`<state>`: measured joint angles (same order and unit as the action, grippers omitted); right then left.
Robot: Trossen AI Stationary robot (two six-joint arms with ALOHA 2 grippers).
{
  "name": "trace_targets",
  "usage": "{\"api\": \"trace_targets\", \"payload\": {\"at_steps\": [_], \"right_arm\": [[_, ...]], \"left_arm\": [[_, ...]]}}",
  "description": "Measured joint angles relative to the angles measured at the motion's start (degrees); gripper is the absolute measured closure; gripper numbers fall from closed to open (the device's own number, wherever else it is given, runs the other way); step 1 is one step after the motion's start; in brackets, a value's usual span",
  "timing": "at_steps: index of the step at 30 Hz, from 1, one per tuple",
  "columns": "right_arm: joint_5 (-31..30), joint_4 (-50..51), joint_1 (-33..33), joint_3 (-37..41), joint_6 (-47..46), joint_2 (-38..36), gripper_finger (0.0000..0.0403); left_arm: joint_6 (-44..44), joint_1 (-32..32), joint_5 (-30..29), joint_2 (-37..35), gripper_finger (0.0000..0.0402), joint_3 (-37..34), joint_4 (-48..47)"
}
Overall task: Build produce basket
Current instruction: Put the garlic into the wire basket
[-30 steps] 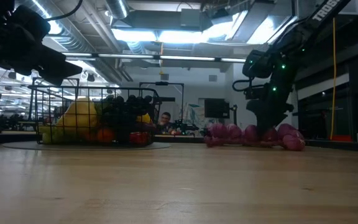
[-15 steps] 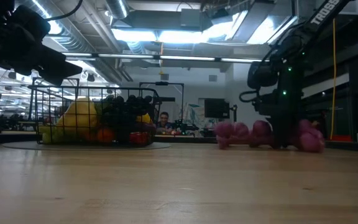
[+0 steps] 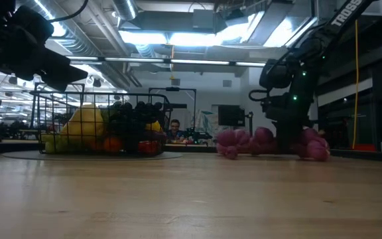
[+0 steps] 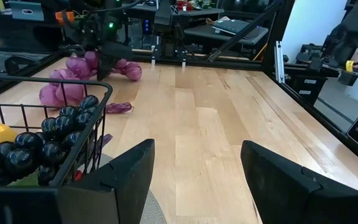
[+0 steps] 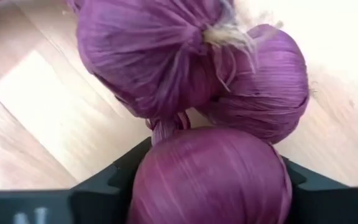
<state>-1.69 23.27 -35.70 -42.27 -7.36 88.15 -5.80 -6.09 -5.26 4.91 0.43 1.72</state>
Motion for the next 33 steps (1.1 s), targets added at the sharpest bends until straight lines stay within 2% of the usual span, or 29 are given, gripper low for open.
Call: {"api": "trace_targets", "payload": {"at_steps": [5, 7, 12, 17, 23, 28, 33], "right_arm": [[-0.1, -2.2, 0.1, 0.0, 1.2, -0.1, 0.025], [-0.1, -2.6, 0.1, 0.0, 1.7, -0.1, 0.026], [-0.2, -2.9, 0.1, -0.1, 1.7, -1.1, 0.0259], [-0.2, -2.5, 0.2, -1.9, 1.7, -4.1, 0.0242], [0.2, -0.9, 0.4, -8.0, 1.6, -8.1, 0.0261], [0.3, -2.1, 1.8, -13.5, 1.2, -11.2, 0.0259], [2.8, -5.7, 4.3, -19.9, -0.1, -11.3, 0.0246]], "left_arm": [[0.0, 0.0, 0.0, 0.0, 0.0166, 0.0, 0.0], [0.0, 0.0, 0.0, 0.0, 0.0166, 0.0, 0.0], [0.0, 0.0, 0.0, 0.0, 0.0166, 0.0, 0.0], [0.0, 0.0, 0.0, 0.0, 0.0166, 0.0, 0.0], [0.0, 0.0, 0.0, 0.0, 0.0166, 0.0, 0.0], [0.0, 0.0, 0.0, 0.0, 0.0166, 0.0, 0.0], [0.0, 0.0, 0.0, 0.0, 0.0166, 0.0, 0.0]]}}
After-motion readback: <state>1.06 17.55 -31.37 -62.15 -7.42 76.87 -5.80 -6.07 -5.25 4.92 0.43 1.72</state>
